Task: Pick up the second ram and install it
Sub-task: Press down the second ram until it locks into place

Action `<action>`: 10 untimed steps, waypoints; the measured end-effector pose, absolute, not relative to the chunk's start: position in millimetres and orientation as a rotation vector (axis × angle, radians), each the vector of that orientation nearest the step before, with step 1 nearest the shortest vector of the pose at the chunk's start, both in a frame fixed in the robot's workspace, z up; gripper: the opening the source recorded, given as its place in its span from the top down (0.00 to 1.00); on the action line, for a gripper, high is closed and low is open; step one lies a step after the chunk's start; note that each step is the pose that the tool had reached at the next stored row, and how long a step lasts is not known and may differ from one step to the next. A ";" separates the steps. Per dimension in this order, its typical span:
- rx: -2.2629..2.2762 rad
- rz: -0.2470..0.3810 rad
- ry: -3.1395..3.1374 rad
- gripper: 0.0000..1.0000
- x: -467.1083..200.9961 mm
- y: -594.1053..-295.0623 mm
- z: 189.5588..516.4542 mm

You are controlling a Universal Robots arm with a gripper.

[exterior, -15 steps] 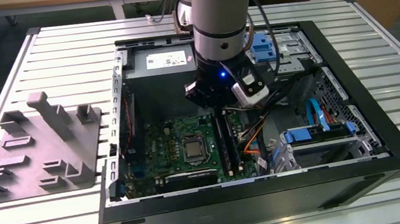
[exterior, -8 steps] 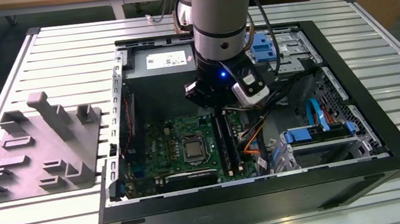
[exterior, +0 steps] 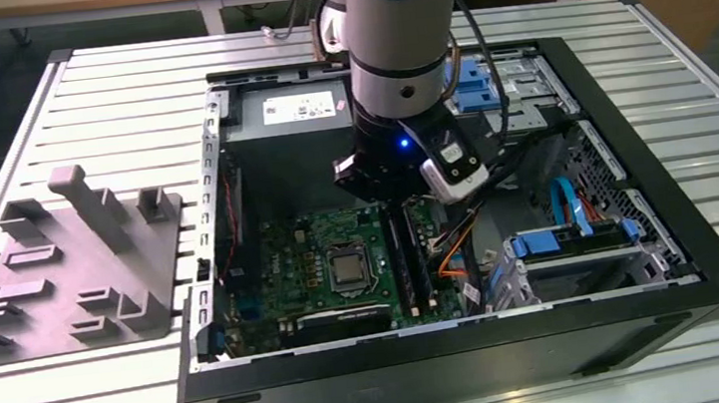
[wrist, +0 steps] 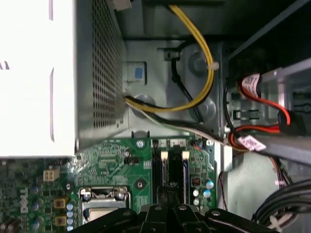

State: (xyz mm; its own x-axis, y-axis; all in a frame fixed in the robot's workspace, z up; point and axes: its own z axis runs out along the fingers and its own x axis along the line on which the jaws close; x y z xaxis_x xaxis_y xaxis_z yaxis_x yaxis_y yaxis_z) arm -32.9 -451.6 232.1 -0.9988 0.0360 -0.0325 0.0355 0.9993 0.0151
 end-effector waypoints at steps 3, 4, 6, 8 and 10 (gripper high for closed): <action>0.056 0.023 3.108 0.90 -32.9 -457.9 232.0; 0.056 0.023 3.108 0.90 -32.9 -460.2 232.0; 0.056 0.023 3.108 0.90 -32.9 -464.7 232.1; 0.056 0.023 3.108 0.90 -32.9 -469.6 232.0; 0.056 0.023 3.108 0.90 -32.9 -475.0 232.0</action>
